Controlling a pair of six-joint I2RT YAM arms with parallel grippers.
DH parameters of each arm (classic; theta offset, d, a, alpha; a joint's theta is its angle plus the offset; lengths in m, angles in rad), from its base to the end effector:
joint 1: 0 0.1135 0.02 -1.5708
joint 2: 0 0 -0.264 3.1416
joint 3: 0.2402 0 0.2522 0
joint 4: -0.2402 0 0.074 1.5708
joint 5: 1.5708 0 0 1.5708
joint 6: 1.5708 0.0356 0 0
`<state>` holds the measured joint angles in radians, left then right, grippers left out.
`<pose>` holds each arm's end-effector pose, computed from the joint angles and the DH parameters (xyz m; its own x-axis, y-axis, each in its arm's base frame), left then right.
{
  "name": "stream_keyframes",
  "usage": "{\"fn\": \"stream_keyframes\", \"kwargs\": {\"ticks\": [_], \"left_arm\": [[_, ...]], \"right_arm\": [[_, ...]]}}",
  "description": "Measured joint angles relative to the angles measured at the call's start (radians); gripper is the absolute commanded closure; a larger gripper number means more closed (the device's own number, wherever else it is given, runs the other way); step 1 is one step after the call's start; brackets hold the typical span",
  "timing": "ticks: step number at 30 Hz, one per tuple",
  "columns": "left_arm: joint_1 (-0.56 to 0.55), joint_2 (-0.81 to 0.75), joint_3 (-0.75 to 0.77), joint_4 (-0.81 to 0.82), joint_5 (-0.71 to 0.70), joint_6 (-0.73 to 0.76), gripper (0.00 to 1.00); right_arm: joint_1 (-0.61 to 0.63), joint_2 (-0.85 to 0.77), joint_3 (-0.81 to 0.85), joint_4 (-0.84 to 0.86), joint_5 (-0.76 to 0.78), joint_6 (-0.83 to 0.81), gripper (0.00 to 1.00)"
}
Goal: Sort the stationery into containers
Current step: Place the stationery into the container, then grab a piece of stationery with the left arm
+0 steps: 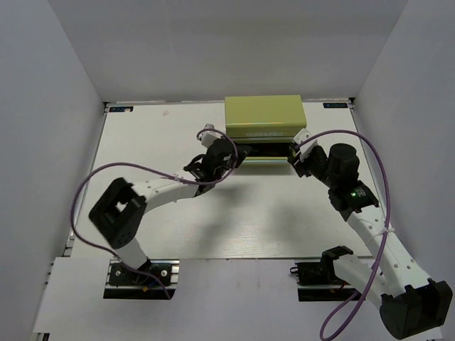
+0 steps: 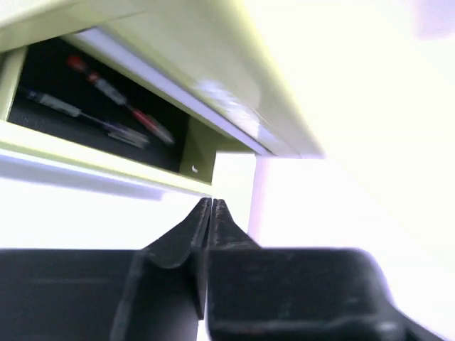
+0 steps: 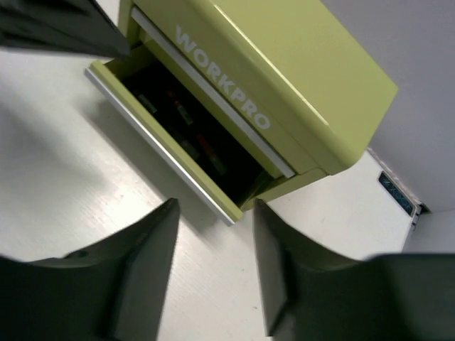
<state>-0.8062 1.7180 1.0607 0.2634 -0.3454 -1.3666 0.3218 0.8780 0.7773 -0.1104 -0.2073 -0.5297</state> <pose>0.2777 -0.2721 0.2312 -0.5069 -0.8026 -0.3145 -0.1663 0.4491 -0.8779 0.1946 0.0726 0.3289 0.0813 -0.4941 -0.8656 -0.5323 0.7127 -0.4568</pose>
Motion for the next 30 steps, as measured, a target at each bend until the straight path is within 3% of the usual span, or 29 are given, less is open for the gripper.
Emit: {"fn": "stream_keyframes", "kwargs": {"ticks": [3,6,7,8,10,11,14,21,25,30], "left_arm": [[0.008,-0.151,-0.032,-0.090,0.048,0.136,0.95],[0.031,-0.303,-0.074,-0.248,0.081,0.283,0.85],[0.046,-0.333,-0.074,-0.311,0.090,0.339,0.79],[0.063,-0.352,-0.072,-0.367,0.093,0.391,0.62],[0.097,-0.357,-0.066,-0.495,0.101,0.496,0.47],[0.114,-0.343,-0.061,-0.556,0.104,0.544,0.37],[0.159,-0.253,-0.034,-0.743,0.108,0.668,0.26],[0.216,-0.074,0.077,-0.991,0.111,0.943,0.24],[0.237,-0.039,0.126,-1.026,0.103,1.078,0.23],[0.268,-0.018,0.145,-1.030,0.100,1.208,0.29]], "right_arm": [[-0.001,-0.001,-0.007,-0.011,-0.026,-0.001,0.64],[-0.001,0.000,-0.008,-0.021,-0.056,-0.001,0.63],[-0.001,0.003,-0.008,-0.023,-0.065,-0.001,0.54],[-0.001,0.008,-0.008,-0.025,-0.073,0.001,0.48],[-0.001,0.027,-0.008,-0.037,-0.087,-0.002,0.37],[-0.001,0.037,-0.007,-0.044,-0.092,-0.002,0.34],[-0.001,0.070,-0.007,-0.068,-0.107,-0.008,0.31],[-0.001,0.087,-0.007,-0.082,-0.125,-0.009,0.30],[-0.001,0.086,-0.007,-0.082,-0.129,-0.009,0.30],[-0.001,0.082,-0.007,-0.082,-0.129,-0.010,0.30]]}}
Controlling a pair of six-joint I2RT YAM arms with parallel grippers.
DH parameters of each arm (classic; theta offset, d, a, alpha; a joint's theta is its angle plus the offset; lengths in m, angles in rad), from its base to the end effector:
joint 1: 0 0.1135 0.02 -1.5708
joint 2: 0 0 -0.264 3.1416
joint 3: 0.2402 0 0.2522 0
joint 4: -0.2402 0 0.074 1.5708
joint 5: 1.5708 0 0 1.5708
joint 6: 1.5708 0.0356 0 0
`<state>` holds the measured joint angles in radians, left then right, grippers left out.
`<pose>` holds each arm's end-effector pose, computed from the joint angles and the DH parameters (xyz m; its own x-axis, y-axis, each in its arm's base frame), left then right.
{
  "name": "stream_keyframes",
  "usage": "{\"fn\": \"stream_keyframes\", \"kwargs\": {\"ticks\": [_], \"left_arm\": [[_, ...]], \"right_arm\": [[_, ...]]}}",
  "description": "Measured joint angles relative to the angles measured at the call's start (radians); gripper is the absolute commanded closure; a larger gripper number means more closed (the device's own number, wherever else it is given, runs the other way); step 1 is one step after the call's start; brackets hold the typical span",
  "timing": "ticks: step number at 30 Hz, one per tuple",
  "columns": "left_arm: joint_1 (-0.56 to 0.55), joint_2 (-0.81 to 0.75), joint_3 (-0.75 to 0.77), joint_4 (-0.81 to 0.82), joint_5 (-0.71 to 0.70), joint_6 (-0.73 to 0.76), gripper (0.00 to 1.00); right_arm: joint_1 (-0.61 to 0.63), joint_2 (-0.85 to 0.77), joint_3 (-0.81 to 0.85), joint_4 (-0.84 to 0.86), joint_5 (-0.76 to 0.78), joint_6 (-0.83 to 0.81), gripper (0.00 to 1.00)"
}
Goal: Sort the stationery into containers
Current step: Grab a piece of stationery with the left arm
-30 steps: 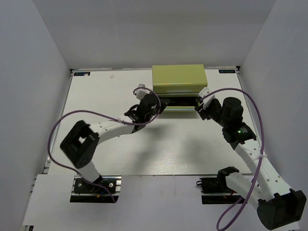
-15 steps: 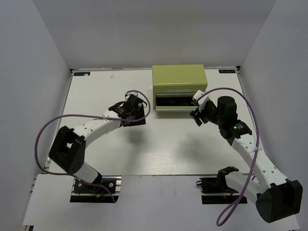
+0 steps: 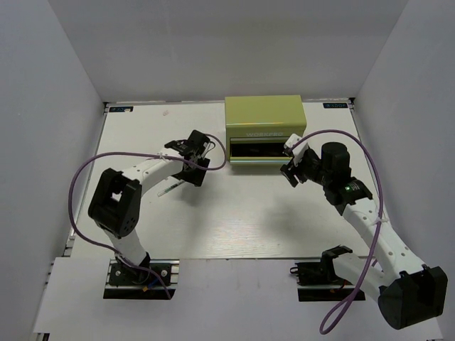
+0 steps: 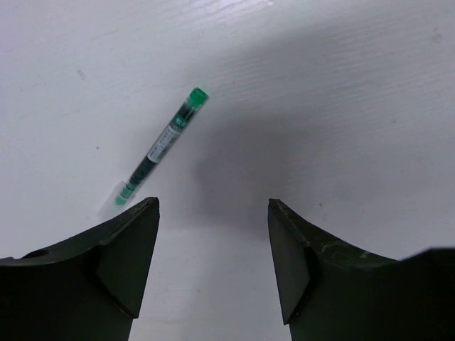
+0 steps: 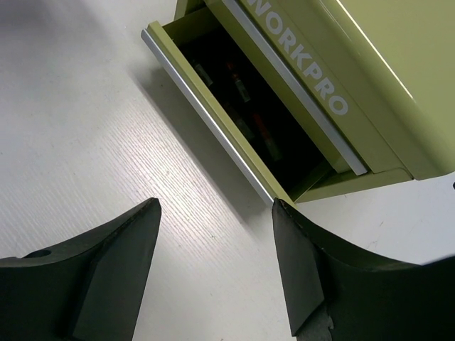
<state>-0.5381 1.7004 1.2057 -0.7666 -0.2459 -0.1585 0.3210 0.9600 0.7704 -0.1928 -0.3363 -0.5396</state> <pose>0.2889 -0.1623 0.2084 -0.8760 0.3446 -0.3374 0.2989 0.9370 0.1809 0.2053 0.0807 0.3024 -0.0015 -0.5116 -0.8592 -0.6867 0.6251 -0.3710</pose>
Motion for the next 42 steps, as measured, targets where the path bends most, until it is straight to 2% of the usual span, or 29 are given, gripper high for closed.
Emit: {"fn": "stream_keyframes", "kwargs": {"ticks": [7,13,18,23,29,33,36,42], "left_arm": [[0.058,0.127,0.018,0.026,0.014,0.114,0.34],[0.100,0.151,0.018,0.050,0.020,0.162,0.37],[0.119,0.166,0.021,0.064,0.028,0.181,0.44],[0.130,0.181,0.033,0.067,0.077,0.191,0.70],[0.132,0.172,0.014,0.091,0.125,0.177,0.76],[0.142,0.148,-0.018,0.121,0.156,0.153,0.87],[0.144,0.126,-0.039,0.134,0.221,0.122,0.92],[0.121,0.011,-0.080,0.234,0.470,0.055,0.94]], "right_arm": [[0.000,-0.009,0.000,-0.002,0.002,-0.011,0.30],[0.000,-0.017,0.000,-0.016,0.008,-0.013,0.30],[0.000,-0.018,0.000,-0.018,0.009,-0.013,0.30],[0.000,-0.018,0.000,-0.018,0.013,-0.013,0.30],[0.000,-0.018,0.000,-0.018,0.013,-0.013,0.30],[0.000,-0.018,0.000,-0.018,0.013,-0.013,0.30],[0.000,-0.018,0.000,-0.019,0.012,-0.012,0.30],[0.000,-0.018,0.000,-0.022,0.013,-0.013,0.30]]}}
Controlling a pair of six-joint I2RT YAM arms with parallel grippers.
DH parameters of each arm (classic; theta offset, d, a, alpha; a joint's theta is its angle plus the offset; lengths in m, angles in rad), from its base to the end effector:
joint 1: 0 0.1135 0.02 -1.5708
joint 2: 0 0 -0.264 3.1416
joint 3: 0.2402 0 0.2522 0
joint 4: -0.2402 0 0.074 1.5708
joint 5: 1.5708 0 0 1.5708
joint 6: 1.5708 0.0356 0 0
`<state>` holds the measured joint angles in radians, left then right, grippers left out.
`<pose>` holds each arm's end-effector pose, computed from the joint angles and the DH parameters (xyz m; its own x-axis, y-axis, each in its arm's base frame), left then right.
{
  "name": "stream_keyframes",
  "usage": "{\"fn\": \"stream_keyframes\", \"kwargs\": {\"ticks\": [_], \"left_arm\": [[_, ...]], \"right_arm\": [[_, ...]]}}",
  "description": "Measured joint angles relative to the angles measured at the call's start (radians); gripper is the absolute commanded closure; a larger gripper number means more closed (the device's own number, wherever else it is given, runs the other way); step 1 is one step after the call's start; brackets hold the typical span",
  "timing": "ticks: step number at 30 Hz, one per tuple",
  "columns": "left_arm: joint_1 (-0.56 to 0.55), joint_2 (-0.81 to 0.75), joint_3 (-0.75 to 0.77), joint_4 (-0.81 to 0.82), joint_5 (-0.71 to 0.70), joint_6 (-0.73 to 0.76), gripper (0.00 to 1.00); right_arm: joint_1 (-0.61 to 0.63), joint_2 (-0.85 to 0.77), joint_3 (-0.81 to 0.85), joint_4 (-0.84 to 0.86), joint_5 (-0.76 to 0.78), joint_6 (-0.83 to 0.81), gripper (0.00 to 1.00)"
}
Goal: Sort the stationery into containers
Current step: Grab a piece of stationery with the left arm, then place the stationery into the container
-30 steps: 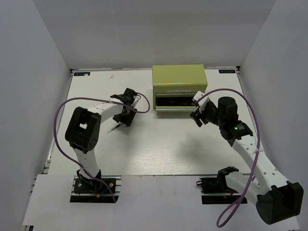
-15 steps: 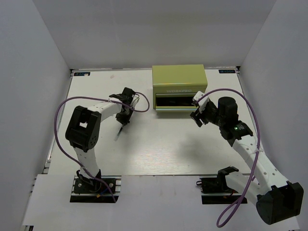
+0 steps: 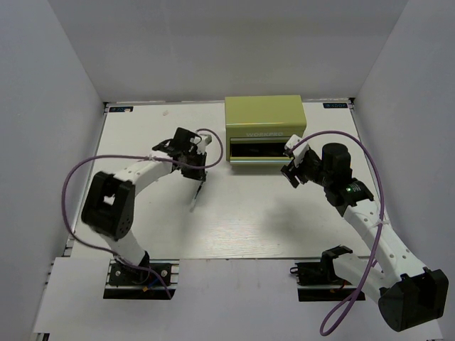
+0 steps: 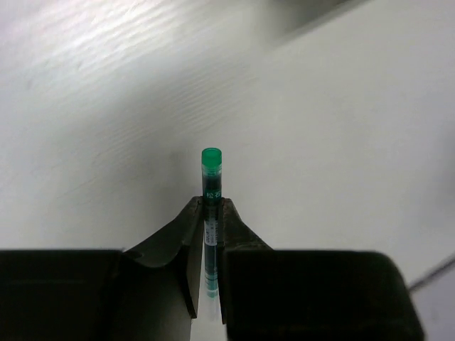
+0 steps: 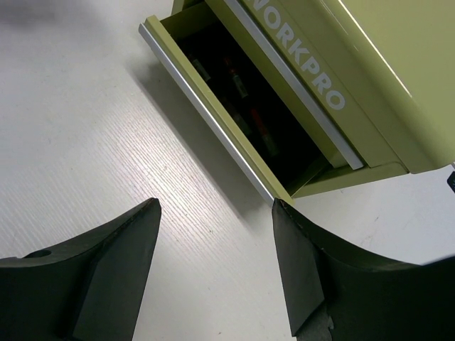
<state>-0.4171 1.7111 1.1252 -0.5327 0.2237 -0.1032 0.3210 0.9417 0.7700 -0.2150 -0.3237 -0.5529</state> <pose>0.3092 -0.1456 0.1917 -0.8678 0.2747 -0.4141 0.3964 0.8852 -0.2435 0.2015 0.0789 0.3036 -0.0007 -0.5249 -0.8512 -0.6804 0.6240 -0.3843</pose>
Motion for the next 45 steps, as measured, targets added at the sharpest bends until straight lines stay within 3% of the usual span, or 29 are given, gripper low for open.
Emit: {"fn": "stream_keyframes", "kwargs": {"ticks": [5,8,16,22,29,39,40,45], "left_arm": [[-0.008,-0.252,-0.066,0.277,0.233,-0.018,0.95],[-0.012,-0.328,-0.075,0.443,0.344,-0.005,0.96],[-0.043,-0.243,-0.063,0.726,0.495,0.074,0.99],[-0.094,-0.064,0.071,0.750,0.491,0.170,0.99],[-0.163,0.027,0.201,0.727,0.443,0.298,0.99],[-0.229,0.134,0.227,0.673,0.309,0.458,0.90],[-0.235,0.142,0.227,0.667,0.289,0.474,0.86],[-0.256,0.164,0.228,0.669,0.211,0.531,0.84]], "right_arm": [[0.000,0.000,0.000,-0.001,0.002,0.000,0.30],[0.000,0.000,0.000,0.000,0.009,0.000,0.30],[0.000,-0.001,0.002,0.030,0.134,0.016,0.29],[-0.001,-0.042,0.001,0.079,0.260,0.028,0.27],[-0.001,-0.084,-0.008,0.106,0.329,0.039,0.27],[-0.006,-0.095,-0.029,0.111,0.348,0.050,0.27],[-0.006,-0.096,-0.031,0.111,0.348,0.050,0.27],[-0.006,-0.098,-0.032,0.111,0.347,0.053,0.27]]}}
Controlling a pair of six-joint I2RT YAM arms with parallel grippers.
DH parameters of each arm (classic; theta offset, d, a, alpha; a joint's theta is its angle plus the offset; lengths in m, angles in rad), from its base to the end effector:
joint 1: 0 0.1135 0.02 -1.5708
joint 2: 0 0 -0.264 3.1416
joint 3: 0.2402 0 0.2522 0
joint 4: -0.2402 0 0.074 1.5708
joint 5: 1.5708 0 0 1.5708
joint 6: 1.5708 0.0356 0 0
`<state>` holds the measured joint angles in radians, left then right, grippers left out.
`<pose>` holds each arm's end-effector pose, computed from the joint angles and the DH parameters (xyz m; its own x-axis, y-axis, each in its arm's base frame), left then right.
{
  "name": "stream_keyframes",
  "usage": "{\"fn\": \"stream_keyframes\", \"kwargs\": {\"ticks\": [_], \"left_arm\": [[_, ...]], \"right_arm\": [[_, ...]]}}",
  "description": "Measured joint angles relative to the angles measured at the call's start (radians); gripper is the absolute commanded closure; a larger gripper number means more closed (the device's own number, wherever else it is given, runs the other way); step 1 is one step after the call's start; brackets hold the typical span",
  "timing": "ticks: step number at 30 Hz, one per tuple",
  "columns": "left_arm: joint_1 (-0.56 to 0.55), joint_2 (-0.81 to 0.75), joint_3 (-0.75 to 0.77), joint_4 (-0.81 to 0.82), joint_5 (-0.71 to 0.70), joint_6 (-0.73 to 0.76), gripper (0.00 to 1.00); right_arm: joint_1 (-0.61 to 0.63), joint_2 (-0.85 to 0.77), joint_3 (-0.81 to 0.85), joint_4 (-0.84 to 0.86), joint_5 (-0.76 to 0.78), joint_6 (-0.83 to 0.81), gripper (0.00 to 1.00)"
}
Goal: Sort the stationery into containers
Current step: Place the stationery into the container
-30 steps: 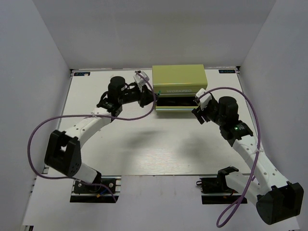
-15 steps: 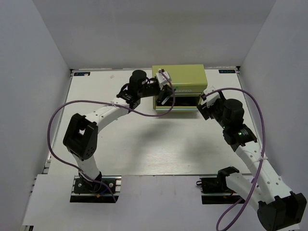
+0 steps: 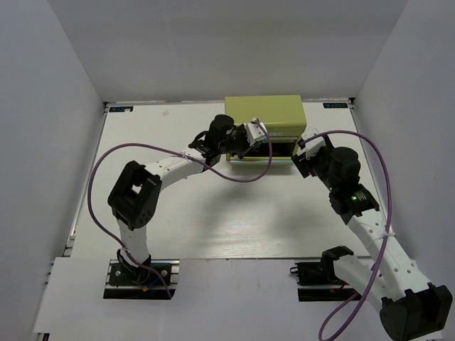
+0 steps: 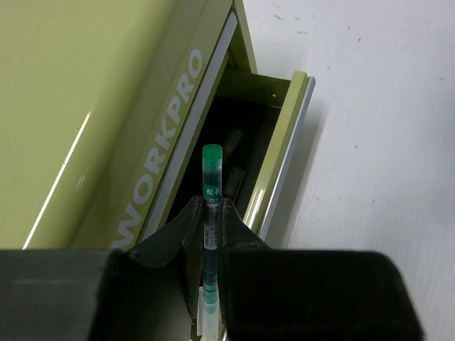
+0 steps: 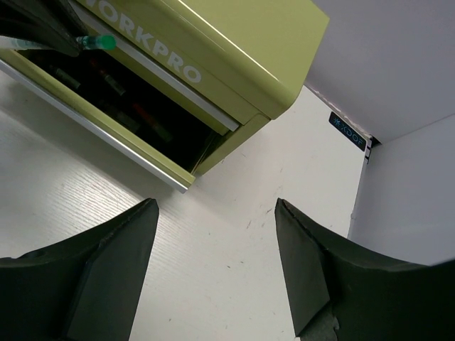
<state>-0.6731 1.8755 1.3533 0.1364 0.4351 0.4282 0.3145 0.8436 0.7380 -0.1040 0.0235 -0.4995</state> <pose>0.3346 -0.2860 0.2552 0.0939 0.4067 -0.9087 0.9142 0.3261 0.2404 0.1920 0.0616 0.3218 -0.0360 -0.5153 -0.8563 -0.3471 0.8100 -0.4728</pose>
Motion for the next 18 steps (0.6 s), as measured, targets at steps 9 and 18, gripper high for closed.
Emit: {"fn": "stream_keyframes", "kwargs": {"ticks": [9,18], "left_arm": [[-0.015,0.023,0.006,0.007,-0.061,0.035,0.84],[-0.025,0.055,0.068,0.009,-0.086,0.050,0.86]], "right_arm": [[0.000,0.000,0.000,0.000,0.000,0.003,0.27],[0.000,-0.004,-0.002,-0.001,-0.004,0.004,0.27]]}}
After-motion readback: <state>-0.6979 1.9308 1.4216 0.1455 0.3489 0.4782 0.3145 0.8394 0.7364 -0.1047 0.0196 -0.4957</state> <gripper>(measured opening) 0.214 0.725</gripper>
